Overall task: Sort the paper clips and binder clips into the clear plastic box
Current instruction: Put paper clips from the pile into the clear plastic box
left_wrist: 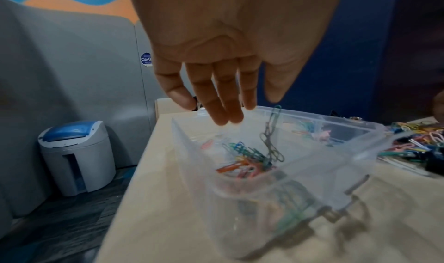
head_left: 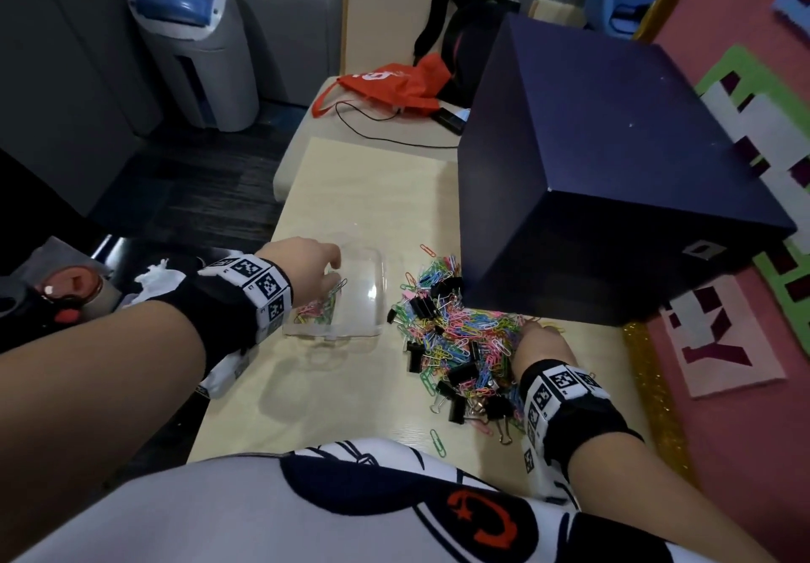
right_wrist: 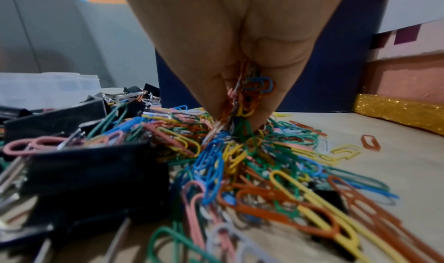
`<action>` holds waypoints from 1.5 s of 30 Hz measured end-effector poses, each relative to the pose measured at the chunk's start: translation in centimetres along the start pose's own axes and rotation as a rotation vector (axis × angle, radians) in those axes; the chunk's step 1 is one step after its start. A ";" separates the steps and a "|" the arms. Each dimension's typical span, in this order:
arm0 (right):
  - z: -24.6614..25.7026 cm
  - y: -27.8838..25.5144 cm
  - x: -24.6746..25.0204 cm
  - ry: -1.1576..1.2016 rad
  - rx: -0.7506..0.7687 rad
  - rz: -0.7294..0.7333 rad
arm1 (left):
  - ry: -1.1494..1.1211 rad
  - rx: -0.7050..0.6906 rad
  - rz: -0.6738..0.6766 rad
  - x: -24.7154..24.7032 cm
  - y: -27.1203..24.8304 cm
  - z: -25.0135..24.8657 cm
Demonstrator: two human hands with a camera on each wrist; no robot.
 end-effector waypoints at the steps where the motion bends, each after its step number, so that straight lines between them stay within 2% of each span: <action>1: 0.0 0.0 0.0 -0.005 -0.001 0.006 | -0.023 -0.020 0.015 -0.1 0.2 -0.5; 5: 0.4 0.1 0.4 -0.045 0.000 0.035 | -0.002 -0.048 0.112 -1.3 1.3 -1.9; 7: 0.6 0.2 0.5 -0.067 -0.006 0.044 | -0.009 -0.019 0.047 -1.4 1.5 -1.8; 10: 0.6 0.2 0.5 -0.078 -0.008 0.045 | -0.145 0.039 -0.092 -1.1 1.2 -0.6; 13: 0.5 0.2 0.5 -0.081 -0.004 0.035 | -0.095 0.025 -0.089 -0.7 0.6 0.5; 15: 0.5 0.1 0.6 -0.072 0.001 0.034 | 0.023 -0.030 0.001 -0.5 -0.1 0.8; 19: 0.4 -0.4 1.4 -0.091 0.009 0.033 | 0.222 -0.135 0.395 0.0 -1.5 0.0; 21: 0.4 -0.6 2.1 -0.084 0.021 -0.004 | 0.414 -0.185 0.496 -0.2 -1.8 -0.7; 23: 0.7 -0.9 3.1 -0.064 0.031 -0.021 | 0.471 -0.226 0.474 -0.6 -2.0 -1.7; 25: 1.1 -1.1 4.3 -0.039 0.038 0.003 | 0.431 -0.255 0.414 -1.2 -2.1 -2.7; 30: 3.1 -3.0 6.6 0.230 0.178 0.046 | 0.142 -0.363 0.268 -2.3 -2.3 -4.5; 33: 5.2 -5.3 6.6 0.460 0.334 0.031 | 0.048 -0.324 0.099 -1.1 -1.6 -3.3; 36: 8.1 -6.8 6.4 0.481 0.480 0.046 | 0.092 -0.168 -0.053 0.2 -0.7 -0.5; 39: 11.2 -8.3 5.7 0.396 0.620 0.083 | 0.133 -0.050 -0.005 0.1 -0.2 1.7; 42: 13.6 -9.9 4.8 0.268 0.743 0.089 | 0.124 -0.056 0.036 -0.7 0.1 2.7; 45: 15.1 -11.1 4.2 0.208 0.824 0.102 | 0.066 -0.054 0.022 -1.2 0.3 3.0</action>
Point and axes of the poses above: each hand's wrist, its own y-axis towards the middle knuckle, its own x-axis out of the back of the hand, z = x × y, the point moved 1 cm from there along y, towards the middle knuckle, and after that the axes turned 6 degrees about -x, right-handed, at the moved point
